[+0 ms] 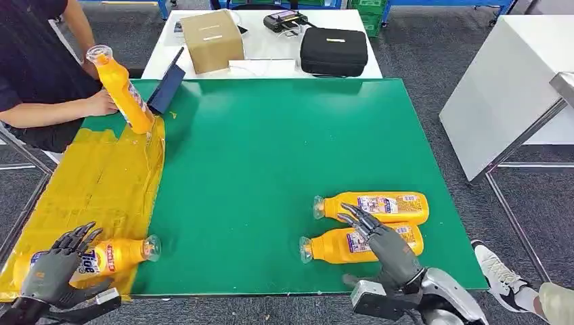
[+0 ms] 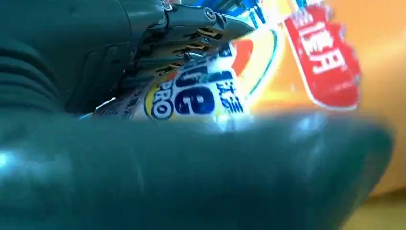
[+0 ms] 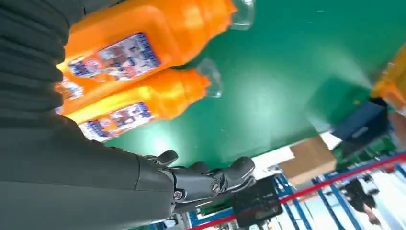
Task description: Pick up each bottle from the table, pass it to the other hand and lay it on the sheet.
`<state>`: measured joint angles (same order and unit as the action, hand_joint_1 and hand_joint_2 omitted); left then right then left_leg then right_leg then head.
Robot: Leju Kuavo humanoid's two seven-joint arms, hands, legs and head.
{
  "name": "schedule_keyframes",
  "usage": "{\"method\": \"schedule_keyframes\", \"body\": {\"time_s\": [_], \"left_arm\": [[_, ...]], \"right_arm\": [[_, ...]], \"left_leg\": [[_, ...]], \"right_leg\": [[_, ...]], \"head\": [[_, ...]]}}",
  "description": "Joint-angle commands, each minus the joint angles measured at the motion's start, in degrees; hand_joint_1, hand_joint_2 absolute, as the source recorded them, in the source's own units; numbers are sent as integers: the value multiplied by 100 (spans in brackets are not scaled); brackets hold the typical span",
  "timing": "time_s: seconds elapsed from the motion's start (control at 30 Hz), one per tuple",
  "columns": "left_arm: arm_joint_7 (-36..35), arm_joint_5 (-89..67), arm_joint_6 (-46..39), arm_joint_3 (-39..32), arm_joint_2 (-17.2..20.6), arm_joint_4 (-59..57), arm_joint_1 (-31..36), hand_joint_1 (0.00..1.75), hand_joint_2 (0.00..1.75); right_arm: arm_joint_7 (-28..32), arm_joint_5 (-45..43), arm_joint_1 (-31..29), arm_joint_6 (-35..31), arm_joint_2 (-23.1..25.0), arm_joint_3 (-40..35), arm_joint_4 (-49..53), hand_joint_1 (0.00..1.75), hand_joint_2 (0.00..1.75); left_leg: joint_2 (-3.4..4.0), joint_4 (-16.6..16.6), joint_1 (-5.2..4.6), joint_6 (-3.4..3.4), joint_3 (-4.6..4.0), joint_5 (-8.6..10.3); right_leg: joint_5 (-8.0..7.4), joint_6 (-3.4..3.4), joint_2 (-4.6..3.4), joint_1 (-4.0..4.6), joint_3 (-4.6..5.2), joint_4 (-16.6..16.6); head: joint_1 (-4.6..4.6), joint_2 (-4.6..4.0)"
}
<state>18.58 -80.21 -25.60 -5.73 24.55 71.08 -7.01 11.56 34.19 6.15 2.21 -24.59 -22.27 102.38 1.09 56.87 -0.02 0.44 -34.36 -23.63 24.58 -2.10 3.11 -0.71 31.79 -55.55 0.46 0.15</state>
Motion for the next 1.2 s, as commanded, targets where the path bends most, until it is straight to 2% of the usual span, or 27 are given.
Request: {"method": "schedule_keyframes", "body": {"time_s": [0.03, 0.17, 0.23, 0.27, 0.33, 0.4, 0.77, 0.83, 0.9, 1.03, 1.2], "left_arm": [[337, 314, 13, 167, -268, -43, -79, 0, 0], [588, 613, -36, 132, -383, 4, -22, 0, 0], [1094, 1480, 135, 55, -662, 128, 112, 0, 0], [1637, 2565, 743, -55, -901, 231, 232, 0, 0], [2137, 3784, 1296, -410, -1345, 516, 473, 0, 0], [2142, 4941, 1845, -620, -1542, 848, 651, 0, 0], [2142, 4948, 1941, -700, -1523, 856, 692, 0, 0], [2142, 5633, 2063, -716, -1519, 1063, 662, 0, 0], [2142, 6690, 2738, -1066, -1617, 1157, 891, 0, 0], [2142, 7255, 3816, -1630, -1730, 830, 1330, 0, 0], [2142, 6990, 3939, -1689, -1799, 834, 1358, 0, 0]], "right_arm": [[-159, 101, -408, 91, -265, -42, -527, 0, 175], [-331, 155, -573, 146, -340, -56, -680, 0, 175], [-436, 162, -812, 220, -367, 16, -976, 0, 175], [-458, 153, -851, 253, -363, 84, -1083, 0, 175], [-481, 158, -834, 295, -307, 233, -1242, 0, 175], [-516, 315, -779, 299, -228, 286, -1345, 0, 175], [-516, 364, -738, 272, -195, 272, -1347, 0, 175], [-565, 446, -778, 278, -180, 270, -1372, 0, 175], [-639, 578, -967, 316, -69, 212, -1678, 0, 175], [-678, 650, -1325, 426, -81, 40, -2285, 0, 175], [-655, 629, -1344, 589, -227, -94, -2498, 0, 175]], "left_leg": [[5, -6, -1, -1, 12, -2], [3, -9, 1, -3, 18, -5], [4, -5, -1, -1, 10, -1], [3, -7, 0, -1, 15, -2], [-10, -8, -3, 2, 6, 5], [-24, -4, 0, 4, 3, 8], [-4, 1, -4, 10, -6, 6], [-2, 1, -5, 10, -8, 6], [-3, 4, 0, 8, -4, 0], [0, 4, 2, 10, -18, 10], [-2, -1, -3, 16, -8, 14]], "right_leg": [[-1, 3, -23, -3, -8, 6], [1, 6, -32, -1, -13, 9], [-2, 2, -20, -3, -6, 6], [-2, 4, -30, -3, -12, 10], [-3, -1, -6, -4, -6, 10], [-5, -3, 2, -2, -6, 13], [-13, -16, -10, -3, 2, 8], [-14, -16, -14, -4, 7, 7], [-11, -12, -27, 0, 0, 8], [-20, -14, -19, 2, 14, 9], [-18, -13, -23, -3, 4, 10]], "head": [[2, 0], [2, 0], [2, 0], [2, 0], [0, 0], [2, 0], [2, 0], [2, 0], [4, 0], [4, 0], [2, 0]]}}
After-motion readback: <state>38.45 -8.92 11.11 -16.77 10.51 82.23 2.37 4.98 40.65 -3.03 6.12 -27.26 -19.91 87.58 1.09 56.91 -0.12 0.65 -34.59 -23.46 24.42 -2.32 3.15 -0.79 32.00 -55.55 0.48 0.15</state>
